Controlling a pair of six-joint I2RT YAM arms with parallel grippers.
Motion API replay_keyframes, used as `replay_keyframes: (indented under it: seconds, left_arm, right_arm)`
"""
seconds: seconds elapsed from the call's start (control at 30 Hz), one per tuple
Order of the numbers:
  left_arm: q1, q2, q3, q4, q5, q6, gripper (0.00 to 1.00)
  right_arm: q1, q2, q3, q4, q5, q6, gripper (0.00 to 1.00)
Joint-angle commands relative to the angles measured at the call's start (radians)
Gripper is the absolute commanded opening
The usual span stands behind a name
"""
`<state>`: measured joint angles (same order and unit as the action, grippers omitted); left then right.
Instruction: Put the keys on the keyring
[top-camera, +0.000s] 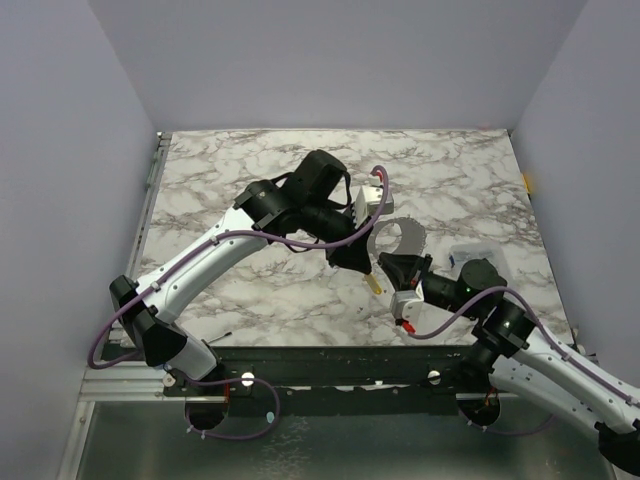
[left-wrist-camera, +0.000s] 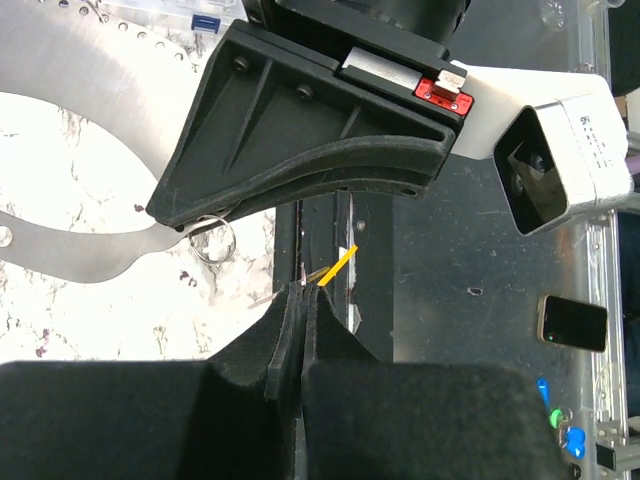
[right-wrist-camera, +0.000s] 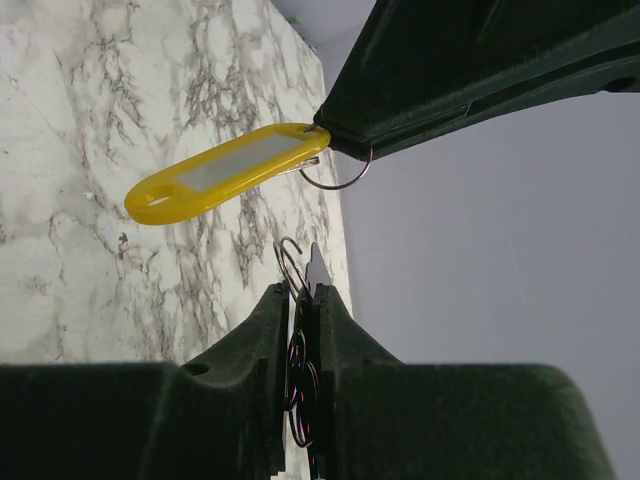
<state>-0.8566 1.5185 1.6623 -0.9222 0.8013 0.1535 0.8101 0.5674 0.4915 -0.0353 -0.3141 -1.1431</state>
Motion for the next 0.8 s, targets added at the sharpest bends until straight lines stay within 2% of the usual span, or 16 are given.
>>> replay_keyframes:
  seconds: [0.0,0.37,0.77]
  left_arm:
    - [0.000,-0.001,0.026,0.003,-0.026,-0.013,0.00]
    - [0.001,0.005,0.010,0.041,-0.011,-0.064,0.00]
    - [-0.011,0.016,-0.038,0.085,-0.029,-0.113,0.00]
  right_arm:
    - [0.011,-0.033,-0.023,0.100,0.028,-0.048,0.01]
    - [0.012,-0.088,-0.126,0.265,0.049,-0.096,0.01]
    - [0.012,-0.088,-0.124,0.256,0.052,-0.122,0.01]
